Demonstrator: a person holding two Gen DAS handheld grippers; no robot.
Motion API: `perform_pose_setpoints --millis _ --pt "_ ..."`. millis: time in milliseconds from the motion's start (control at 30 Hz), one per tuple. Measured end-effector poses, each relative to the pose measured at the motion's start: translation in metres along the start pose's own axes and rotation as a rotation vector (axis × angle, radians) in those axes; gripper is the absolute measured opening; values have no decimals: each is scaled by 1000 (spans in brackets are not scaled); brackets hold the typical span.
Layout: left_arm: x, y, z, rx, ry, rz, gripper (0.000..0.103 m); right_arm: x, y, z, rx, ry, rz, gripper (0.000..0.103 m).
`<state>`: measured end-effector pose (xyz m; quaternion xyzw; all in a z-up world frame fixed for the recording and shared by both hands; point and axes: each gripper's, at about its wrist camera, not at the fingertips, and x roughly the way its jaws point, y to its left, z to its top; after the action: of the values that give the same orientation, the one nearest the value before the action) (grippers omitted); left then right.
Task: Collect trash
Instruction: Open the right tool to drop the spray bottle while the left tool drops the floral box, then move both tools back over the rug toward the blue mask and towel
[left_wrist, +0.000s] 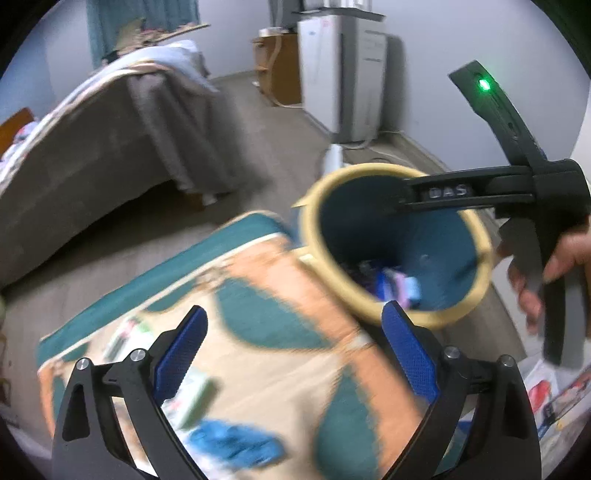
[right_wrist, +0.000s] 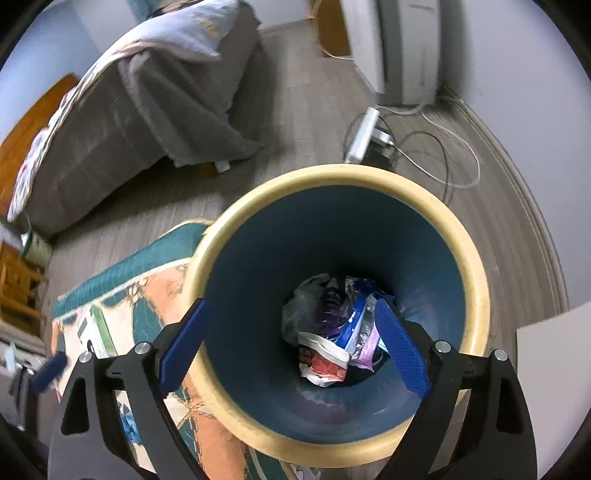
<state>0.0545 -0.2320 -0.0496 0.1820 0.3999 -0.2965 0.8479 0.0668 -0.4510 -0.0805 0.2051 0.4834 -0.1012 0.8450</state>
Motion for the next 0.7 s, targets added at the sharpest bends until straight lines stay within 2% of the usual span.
perform_pose_setpoints --millis 200,433,533,633,700 --pt "-36 62 -19 -74 12 129 95 -4 55 -5 -142 -9 25 91" --pt "-82 116 -55 -149 43 219 96 -9 123 -21 -317 -11 69 96" --pt "-92 135 -72 -199 35 239 96 -7 146 -33 -400 14 80 96" --pt "-88 155 -91 -274 64 227 96 -3 171 -50 -479 59 85 96" --pt "-86 159 -103 -276 72 216 96 -2 181 -58 -503 81 84 96"
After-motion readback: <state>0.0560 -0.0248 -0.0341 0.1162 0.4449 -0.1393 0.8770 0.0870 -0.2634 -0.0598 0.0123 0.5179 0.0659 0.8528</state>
